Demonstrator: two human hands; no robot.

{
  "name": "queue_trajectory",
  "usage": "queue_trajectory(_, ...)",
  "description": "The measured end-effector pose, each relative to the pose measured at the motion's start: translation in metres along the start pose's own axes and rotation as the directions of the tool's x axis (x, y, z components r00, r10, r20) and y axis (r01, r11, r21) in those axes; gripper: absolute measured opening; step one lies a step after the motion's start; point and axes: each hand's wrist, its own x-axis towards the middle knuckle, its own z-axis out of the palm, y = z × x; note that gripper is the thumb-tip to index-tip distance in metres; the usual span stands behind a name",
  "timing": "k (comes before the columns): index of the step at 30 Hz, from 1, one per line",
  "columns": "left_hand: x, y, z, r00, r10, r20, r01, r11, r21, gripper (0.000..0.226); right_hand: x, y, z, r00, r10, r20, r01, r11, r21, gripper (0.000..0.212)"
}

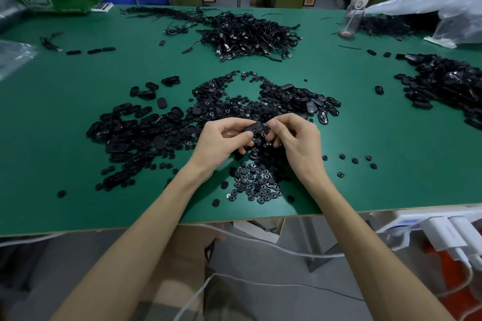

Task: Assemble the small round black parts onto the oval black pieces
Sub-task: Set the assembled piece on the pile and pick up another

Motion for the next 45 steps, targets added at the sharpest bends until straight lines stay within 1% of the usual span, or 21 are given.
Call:
queue_trajectory(6,0.0001,-0.0010,0.0003,1.000,-0.011,-0.018,0.012,1.000,0.014,0.023,0.0012,0.0021,0.0019,0.998,-0.001,0.065,0.002,1.000,-0.018,0.009)
queue_trajectory(9,-0.0001,-0.0007,-0.0005,0.999,-0.017,-0.046,0.018,1.000,0.019,0.022,0.0015,0.0037,0.0034,0.995,-0.001,0.096,0.004,0.999,-0.033,0.015)
queue_trajectory(13,-0.0006,0.0012,-0.0014,0.998,-0.012,-0.055,0.013,0.999,0.032,0.030,0.0016,0.0040,0.0034,0.994,-0.012,0.111,0.013,1.000,-0.010,0.017)
queue_trajectory(17,-0.0002,0.0009,-0.0016,0.999,-0.016,-0.043,0.019,0.997,0.077,0.034,0.0007,0.0028,0.0028,0.992,-0.036,0.122,0.035,0.999,0.006,0.012)
queue_trajectory(20,-0.0015,0.0036,0.0001,0.999,0.003,-0.054,-0.001,0.999,0.043,0.029,-0.0007,0.0025,0.0028,0.991,-0.055,0.125,0.051,0.998,0.039,0.007)
queue_trajectory(23,-0.0015,0.0036,-0.0003,0.998,0.025,-0.055,-0.026,0.999,-0.019,0.022,-0.0007,0.0035,0.0033,0.990,-0.039,0.133,0.027,0.996,0.086,0.003)
queue_trajectory(28,0.0000,-0.0003,-0.0004,0.996,0.001,-0.085,-0.005,0.999,-0.045,0.014,-0.0002,0.0023,0.0020,0.989,-0.022,0.143,0.000,0.988,0.157,0.003)
queue_trajectory(29,0.0000,-0.0006,-0.0002,0.996,-0.003,-0.084,-0.002,0.998,-0.056,0.014,0.0004,0.0027,0.0012,0.991,-0.028,0.133,0.008,0.989,0.148,0.004)
queue_trajectory(32,0.0000,-0.0004,0.0004,0.996,0.000,-0.084,-0.006,0.998,-0.069,0.014,0.0029,0.0053,-0.0017,0.995,-0.052,0.087,0.050,0.998,0.026,0.005)
queue_trajectory(33,0.0001,0.0000,0.0003,0.996,0.003,-0.090,-0.009,0.998,-0.065,0.014,0.0033,0.0061,-0.0021,0.995,-0.054,0.080,0.053,0.998,0.019,0.005)
queue_trajectory(37,-0.0003,0.0022,-0.0001,0.993,0.001,-0.114,-0.006,0.999,-0.044,0.013,0.0034,0.0066,-0.0018,0.995,-0.026,0.096,0.020,0.997,0.071,0.005)
queue_trajectory(45,-0.0014,0.0021,0.0001,0.992,-0.048,-0.118,0.034,0.992,-0.123,0.013,0.0030,0.0092,-0.0016,0.993,-0.032,0.116,0.016,0.991,0.134,0.010)
